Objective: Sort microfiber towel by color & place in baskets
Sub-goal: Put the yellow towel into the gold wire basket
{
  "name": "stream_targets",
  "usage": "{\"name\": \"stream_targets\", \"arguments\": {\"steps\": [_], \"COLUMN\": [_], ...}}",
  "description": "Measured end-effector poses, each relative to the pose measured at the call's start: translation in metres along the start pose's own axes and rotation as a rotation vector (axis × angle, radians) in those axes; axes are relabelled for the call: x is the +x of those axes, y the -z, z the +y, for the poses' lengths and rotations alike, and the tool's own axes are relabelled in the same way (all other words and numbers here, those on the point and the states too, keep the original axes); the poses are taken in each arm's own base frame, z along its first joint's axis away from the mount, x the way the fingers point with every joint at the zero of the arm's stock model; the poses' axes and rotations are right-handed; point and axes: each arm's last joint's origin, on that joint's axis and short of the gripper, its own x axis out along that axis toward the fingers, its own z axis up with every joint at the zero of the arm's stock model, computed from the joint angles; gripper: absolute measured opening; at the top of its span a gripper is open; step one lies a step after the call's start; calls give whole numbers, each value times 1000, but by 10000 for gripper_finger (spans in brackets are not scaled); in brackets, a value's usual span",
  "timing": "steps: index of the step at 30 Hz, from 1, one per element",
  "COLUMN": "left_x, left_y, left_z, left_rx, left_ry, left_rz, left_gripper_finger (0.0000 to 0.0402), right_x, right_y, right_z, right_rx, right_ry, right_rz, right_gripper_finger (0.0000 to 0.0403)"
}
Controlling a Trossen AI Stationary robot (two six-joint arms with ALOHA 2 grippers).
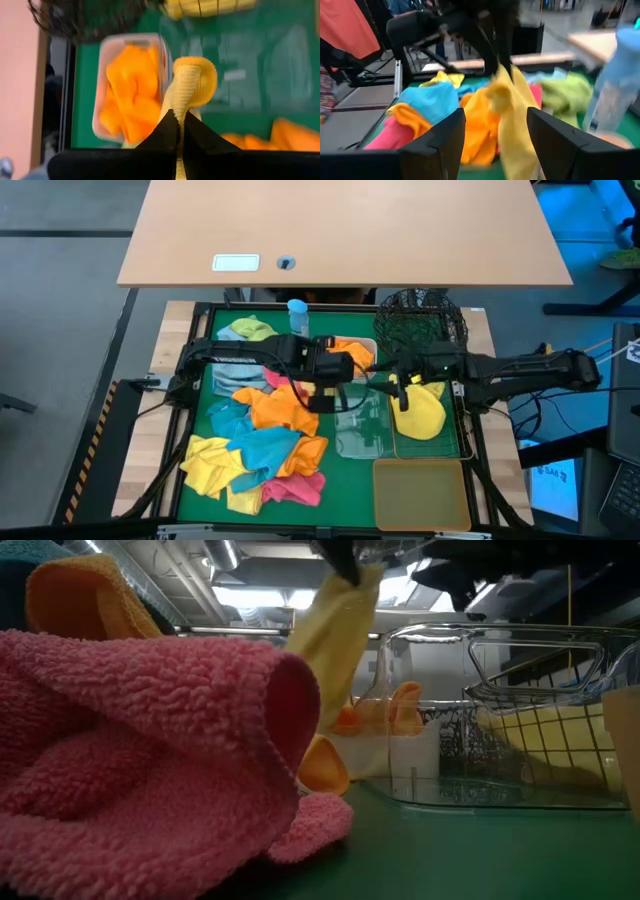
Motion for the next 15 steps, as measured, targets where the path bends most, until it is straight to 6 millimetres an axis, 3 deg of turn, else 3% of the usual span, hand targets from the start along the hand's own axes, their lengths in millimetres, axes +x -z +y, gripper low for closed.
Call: {"name": "stream_targets", "arguments": {"steps": [15], "left_x": [-5], "left_y": [-37], "left_z": [10], "left_rx": [-142], "left_ry": [-14], "left_rz": [-378], "left_gripper_finger": [0], "right_x": [37], "right_y": [15], "right_z": [1], "right_rx": [-83], "right_ry": [126], "right_rz": [-14], "right_gripper_finger": [211]}}
